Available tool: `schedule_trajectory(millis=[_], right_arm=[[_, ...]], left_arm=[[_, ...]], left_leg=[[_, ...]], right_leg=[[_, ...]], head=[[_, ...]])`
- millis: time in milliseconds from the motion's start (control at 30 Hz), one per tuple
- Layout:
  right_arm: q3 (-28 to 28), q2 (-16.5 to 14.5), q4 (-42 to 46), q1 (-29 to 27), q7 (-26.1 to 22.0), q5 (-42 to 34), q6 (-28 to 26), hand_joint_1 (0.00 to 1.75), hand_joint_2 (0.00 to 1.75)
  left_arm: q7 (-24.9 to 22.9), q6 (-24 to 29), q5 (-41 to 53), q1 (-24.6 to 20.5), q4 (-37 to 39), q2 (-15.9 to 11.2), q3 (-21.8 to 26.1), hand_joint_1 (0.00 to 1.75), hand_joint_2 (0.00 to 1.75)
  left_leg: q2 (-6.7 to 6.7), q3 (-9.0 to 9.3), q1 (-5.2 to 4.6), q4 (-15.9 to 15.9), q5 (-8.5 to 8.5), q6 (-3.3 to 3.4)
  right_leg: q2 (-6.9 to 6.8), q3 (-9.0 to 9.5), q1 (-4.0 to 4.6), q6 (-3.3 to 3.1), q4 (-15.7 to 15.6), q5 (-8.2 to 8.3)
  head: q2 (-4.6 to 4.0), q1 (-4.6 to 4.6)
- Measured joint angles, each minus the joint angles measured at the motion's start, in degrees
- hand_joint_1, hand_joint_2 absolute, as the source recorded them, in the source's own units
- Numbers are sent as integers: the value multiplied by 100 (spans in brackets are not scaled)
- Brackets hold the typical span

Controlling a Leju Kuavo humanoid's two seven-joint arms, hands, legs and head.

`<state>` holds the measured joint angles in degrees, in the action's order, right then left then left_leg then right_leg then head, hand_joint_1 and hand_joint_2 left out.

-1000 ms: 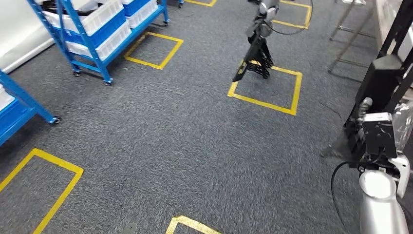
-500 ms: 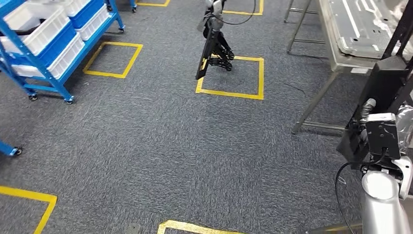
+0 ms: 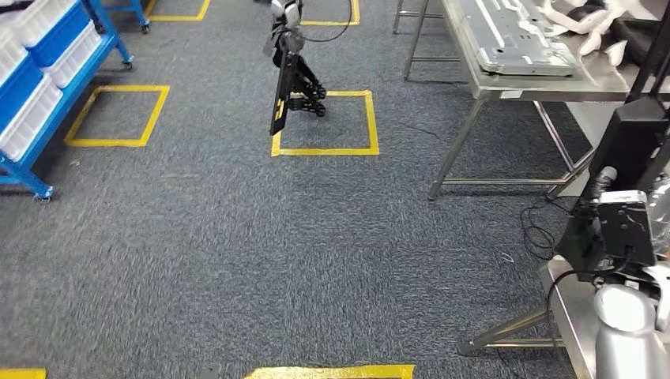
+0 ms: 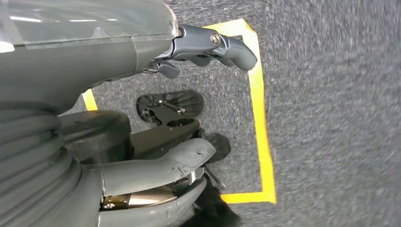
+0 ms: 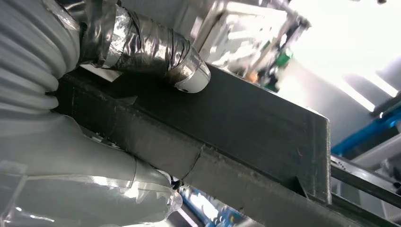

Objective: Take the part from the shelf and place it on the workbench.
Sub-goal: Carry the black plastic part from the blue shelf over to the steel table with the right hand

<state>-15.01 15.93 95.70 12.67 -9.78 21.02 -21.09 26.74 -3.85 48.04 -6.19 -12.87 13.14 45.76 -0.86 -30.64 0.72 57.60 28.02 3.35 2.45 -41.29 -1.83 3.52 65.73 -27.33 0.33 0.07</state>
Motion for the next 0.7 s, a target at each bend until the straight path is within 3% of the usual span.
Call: schedule_trajectory(millis=[67, 100, 133, 200, 267, 300, 367, 400, 467, 500, 567, 600, 633, 700], right_arm=[[-3, 5, 1, -16, 5, 3, 1, 175, 175], [-3, 5, 1, -35, 9, 3, 2, 175, 175], [-3, 5, 1, -49, 13, 3, 2, 175, 175], [-7, 9, 7, -50, 13, 3, 2, 175, 175], [-15, 15, 21, -45, 12, 7, 2, 175, 175], [-21, 18, 28, -47, 13, 9, 2, 175, 175], [-44, 25, 37, -58, 16, 24, 4, 175, 175], [-61, 32, 42, -62, 19, 36, 6, 175, 175], [-85, 47, 51, -57, 23, 59, 14, 175, 175], [-90, 51, 55, -52, 25, 66, 23, 175, 175], [-90, 51, 56, -52, 29, 73, 40, 175, 175], [-90, 51, 56, -57, 35, 77, 45, 175, 175], [-91, 52, 56, -61, 44, 81, 48, 175, 175], [-98, 55, 56, -64, 67, 89, 53, 175, 175]], left_arm=[[0, 0, 2, 19, 0, 1, 2, 0, 175], [-1, 1, 2, 26, 0, 1, 2, 0, 175], [-1, 0, 4, 27, 0, 1, 3, 0, 175], [-1, -1, 10, 18, 0, 3, 3, 0, 175], [1, -2, 17, 10, 0, 3, 3, 0, 175], [2, -1, 19, 7, 0, 3, 4, 0, 175], [4, 0, 25, -2, 0, 3, 5, 0, 175], [4, 1, 29, -8, 0, 3, 5, 0, 175], [6, 1, 35, -9, 1, 3, 5, 0, 175], [6, 1, 36, 0, 1, 3, 5, 0, 175], [4, 1, 37, 29, 1, 2, 6, 0, 175], [4, 1, 38, 42, 1, 2, 7, 0, 175], [4, 1, 39, 50, 1, 2, 7, 0, 175], [4, 2, 42, 54, 1, 2, 7, 0, 175]], left_leg=[[194, -15, -21, 2, 1, 15], [286, -22, -25, 8, 7, 12], [374, -26, -26, 15, 15, 4], [533, -23, -30, 43, 48, -30], [659, -14, -62, 76, 96, -91], [716, -4, -79, 84, 114, -123], [812, 22, -93, 75, 137, -179], [758, 24, -84, 104, 178, -209], [478, -90, -58, 406, 408, -255], [310, -225, -43, 714, 586, -266], [172, -554, -33, 1407, 877, -271], [149, -652, -34, 1589, 893, -267], [133, -661, -33, 1579, 800, -256], [10, -428, -33, 1020, 388, -202]], right_leg=[[-180, -255, -5, 30, 629, -289], [-217, -281, -8, 40, 747, -304], [-247, -198, -9, 45, 656, -221], [-423, 204, 3, 38, 9, 48], [-627, 513, 53, -37, -523, 185], [-669, 555, 79, -83, -622, 185], [-536, 538, 89, -167, -624, 203], [-472, 534, 78, -199, -640, 217], [-348, 535, 49, -267, -671, 245], [-287, 529, 51, -293, -674, 251], [-143, 516, 62, -332, -670, 258], [-60, 512, 68, -335, -665, 259], [28, 511, 71, -334, -657, 260], [203, 513, 71, -330, -638, 262]], head=[[0, 7], [0, 7], [0, 7], [0, 7], [0, 3], [0, 0], [0, -2], [0, -3], [0, -4], [0, -4], [0, -4], [0, -4], [0, -4], [0, -3]])
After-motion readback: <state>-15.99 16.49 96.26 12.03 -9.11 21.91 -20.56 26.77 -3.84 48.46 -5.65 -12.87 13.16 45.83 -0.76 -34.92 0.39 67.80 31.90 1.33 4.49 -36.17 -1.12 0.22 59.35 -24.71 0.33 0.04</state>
